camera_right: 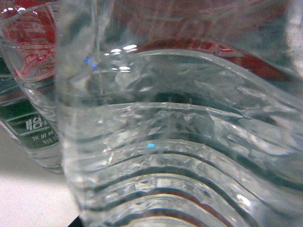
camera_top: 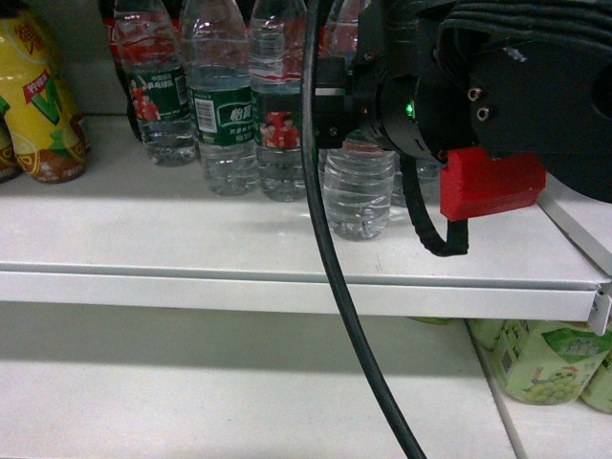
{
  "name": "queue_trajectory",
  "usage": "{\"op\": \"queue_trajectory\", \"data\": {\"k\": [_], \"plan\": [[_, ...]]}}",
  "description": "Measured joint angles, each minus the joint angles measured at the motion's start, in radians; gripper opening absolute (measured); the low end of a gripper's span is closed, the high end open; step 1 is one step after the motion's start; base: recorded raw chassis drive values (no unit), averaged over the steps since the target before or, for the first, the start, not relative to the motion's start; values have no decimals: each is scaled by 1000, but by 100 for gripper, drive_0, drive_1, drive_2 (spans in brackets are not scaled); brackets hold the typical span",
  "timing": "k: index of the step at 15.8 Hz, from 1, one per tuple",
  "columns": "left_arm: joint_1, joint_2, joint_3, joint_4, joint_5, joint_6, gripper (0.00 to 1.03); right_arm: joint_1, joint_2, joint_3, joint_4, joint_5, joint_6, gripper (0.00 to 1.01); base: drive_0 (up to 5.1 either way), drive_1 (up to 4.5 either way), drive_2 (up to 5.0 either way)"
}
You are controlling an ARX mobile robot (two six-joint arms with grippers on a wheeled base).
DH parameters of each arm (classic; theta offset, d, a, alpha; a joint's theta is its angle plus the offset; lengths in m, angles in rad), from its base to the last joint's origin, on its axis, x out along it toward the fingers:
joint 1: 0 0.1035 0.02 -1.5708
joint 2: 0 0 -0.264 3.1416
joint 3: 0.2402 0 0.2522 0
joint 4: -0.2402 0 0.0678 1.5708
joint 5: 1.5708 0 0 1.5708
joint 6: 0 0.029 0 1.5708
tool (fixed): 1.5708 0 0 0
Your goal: Move water from second to third shelf
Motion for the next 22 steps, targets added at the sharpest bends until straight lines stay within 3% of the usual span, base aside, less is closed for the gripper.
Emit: {"op": "queue_trajectory", "data": {"k": [1, 5, 9, 13, 19, 22], "plan": [[0, 0, 0, 0, 0, 0, 98, -5, -104, -119, 6, -24, 8, 44, 0, 0, 0], [0, 0, 0, 0, 0, 0, 98, -18, -251, -282, 14, -70, 10, 44, 0, 0, 0], [0, 0, 0, 0, 0, 0, 98, -86, -447, -469, 48, -119, 8, 44, 0, 0, 0], [0, 0, 0, 0, 0, 0, 98, -143, -602, -616, 19, -156, -23, 44, 0, 0, 0], [0, 0, 0, 0, 0, 0, 98, -180, -973, -750, -115, -137, -46, 44, 0, 0, 0], [0, 0, 0, 0, 0, 0, 98, -159, -1158, -813, -191, -74, -88, 44, 0, 0, 0]]}}
